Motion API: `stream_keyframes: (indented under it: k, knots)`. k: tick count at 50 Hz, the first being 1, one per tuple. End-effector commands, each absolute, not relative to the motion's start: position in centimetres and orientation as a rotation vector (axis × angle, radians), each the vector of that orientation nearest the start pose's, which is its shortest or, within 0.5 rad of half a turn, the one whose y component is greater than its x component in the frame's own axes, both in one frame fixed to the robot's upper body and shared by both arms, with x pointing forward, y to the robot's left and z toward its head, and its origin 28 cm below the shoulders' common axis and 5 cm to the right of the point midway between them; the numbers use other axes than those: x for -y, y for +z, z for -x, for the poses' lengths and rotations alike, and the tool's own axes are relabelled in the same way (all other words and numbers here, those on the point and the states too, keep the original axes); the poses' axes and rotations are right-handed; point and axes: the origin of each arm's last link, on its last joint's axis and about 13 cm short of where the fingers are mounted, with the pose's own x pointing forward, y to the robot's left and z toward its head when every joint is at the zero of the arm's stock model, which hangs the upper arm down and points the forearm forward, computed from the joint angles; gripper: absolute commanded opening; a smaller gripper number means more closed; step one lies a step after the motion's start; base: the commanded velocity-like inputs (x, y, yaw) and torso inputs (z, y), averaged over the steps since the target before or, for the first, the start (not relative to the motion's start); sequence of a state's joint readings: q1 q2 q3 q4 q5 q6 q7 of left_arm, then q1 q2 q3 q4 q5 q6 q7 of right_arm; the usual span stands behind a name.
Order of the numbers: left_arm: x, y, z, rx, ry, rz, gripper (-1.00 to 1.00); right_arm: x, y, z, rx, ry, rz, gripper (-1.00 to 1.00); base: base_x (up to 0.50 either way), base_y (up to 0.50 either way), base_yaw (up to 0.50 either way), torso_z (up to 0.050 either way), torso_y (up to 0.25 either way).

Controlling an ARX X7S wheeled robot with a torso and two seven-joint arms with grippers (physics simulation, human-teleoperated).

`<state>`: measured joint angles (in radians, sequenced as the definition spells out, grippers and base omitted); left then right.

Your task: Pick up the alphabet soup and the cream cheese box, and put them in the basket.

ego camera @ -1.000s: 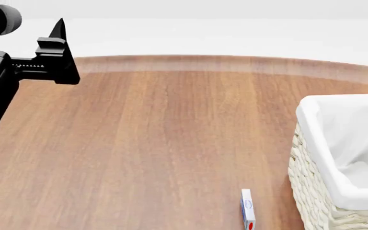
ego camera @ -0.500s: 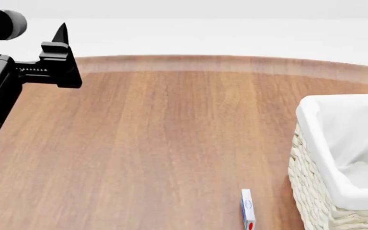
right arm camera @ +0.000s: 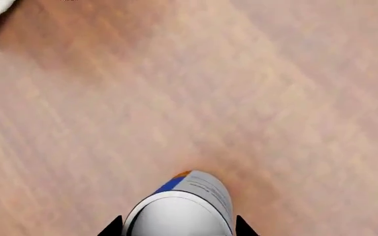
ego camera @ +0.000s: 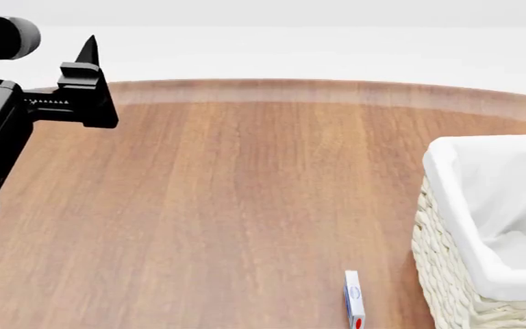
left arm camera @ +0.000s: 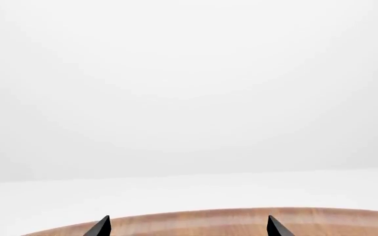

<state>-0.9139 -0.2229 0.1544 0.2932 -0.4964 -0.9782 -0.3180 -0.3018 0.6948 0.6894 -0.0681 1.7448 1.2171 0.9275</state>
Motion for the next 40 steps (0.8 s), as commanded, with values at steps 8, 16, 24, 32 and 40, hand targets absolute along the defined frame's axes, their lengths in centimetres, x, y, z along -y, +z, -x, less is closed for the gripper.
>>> stream_keyframes:
  k: [8, 16, 24, 32, 40]
  knots:
    - [-20.5, 25.5, -31.0, 0.156, -0.064, -0.005, 1.00, 26.5, 9.0, -11.0, -1.072, -0.495, -0.570, -1.00, 0.00, 0.00, 0.00, -0.002, 0.000]
    - [-20.4, 25.5, -31.0, 0.154, -0.067, -0.002, 1.00, 25.4, 15.5, -13.2, -0.909, -0.411, -0.470, -1.00, 0.00, 0.00, 0.00, -0.001, 0.000]
    - [-20.5, 25.5, -31.0, 0.154, -0.065, -0.001, 1.00, 24.0, 24.0, -15.4, -0.711, -0.403, -0.308, -1.00, 0.00, 0.00, 0.00, 0.000, 0.000]
    - [-20.6, 25.5, -31.0, 0.155, -0.064, 0.002, 1.00, 22.8, 28.1, -16.6, -0.601, -0.373, -0.235, -1.00, 0.00, 0.00, 0.00, 0.000, 0.000]
    - [-20.6, 25.5, -31.0, 0.157, -0.063, 0.001, 1.00, 22.7, 28.8, -17.1, -0.562, -0.388, -0.202, -1.00, 0.00, 0.00, 0.00, 0.000, 0.000]
